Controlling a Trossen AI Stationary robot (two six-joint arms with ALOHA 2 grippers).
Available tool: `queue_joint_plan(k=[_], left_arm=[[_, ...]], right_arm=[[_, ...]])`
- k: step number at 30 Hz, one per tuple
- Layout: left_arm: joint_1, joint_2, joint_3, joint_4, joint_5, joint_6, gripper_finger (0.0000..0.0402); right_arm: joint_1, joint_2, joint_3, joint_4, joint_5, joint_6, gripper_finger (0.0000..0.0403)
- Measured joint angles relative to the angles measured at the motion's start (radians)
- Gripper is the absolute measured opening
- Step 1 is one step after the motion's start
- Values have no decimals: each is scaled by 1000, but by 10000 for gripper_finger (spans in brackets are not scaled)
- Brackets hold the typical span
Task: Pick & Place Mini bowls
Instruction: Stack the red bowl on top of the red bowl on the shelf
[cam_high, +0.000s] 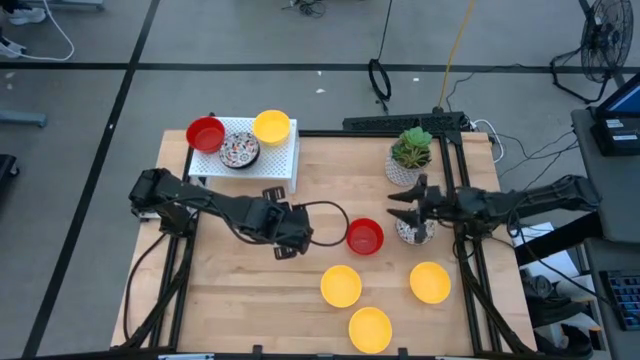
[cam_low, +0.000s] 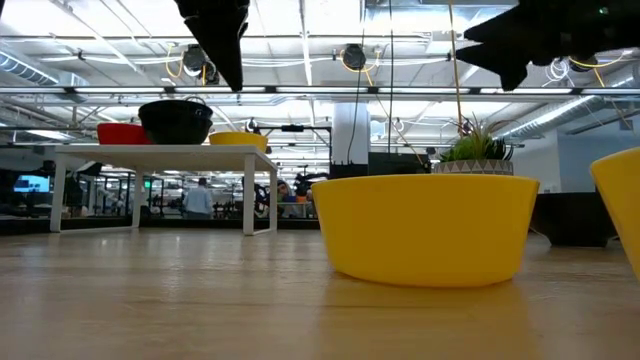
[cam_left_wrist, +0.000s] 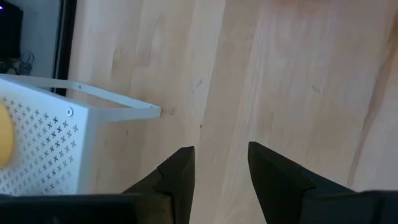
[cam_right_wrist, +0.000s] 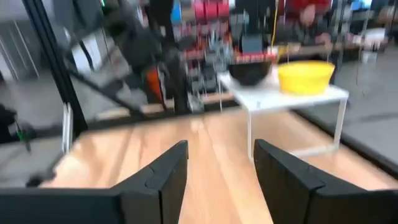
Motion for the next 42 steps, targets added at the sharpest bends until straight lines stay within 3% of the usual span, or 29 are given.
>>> queue_joint_plan(k=[4, 9, 16, 22, 30, 38, 42], left_arm=[[-1, 0, 0, 23, 17, 3, 152], [0, 0, 0, 63, 26, 24, 152], [0, 0, 0, 123, 75, 44, 152], [-1, 0, 0, 168, 88, 44, 152], [-1, 0, 0, 204, 111, 44, 152], [-1, 0, 0, 236, 112, 37, 152], [-1, 0, 0, 236, 103, 13, 152]], right_arm=[[0, 113, 72, -160, -126, 36, 171], [0, 242, 85, -148, -356, -7, 171], [0, 394, 85, -143, -491, -73, 171], [0, 505, 85, -114, -497, -163, 171], [0, 642, 86, -102, -489, -162, 171], [25, 745, 86, -59, -342, -177, 168], [60, 751, 86, -58, -296, -232, 137]])
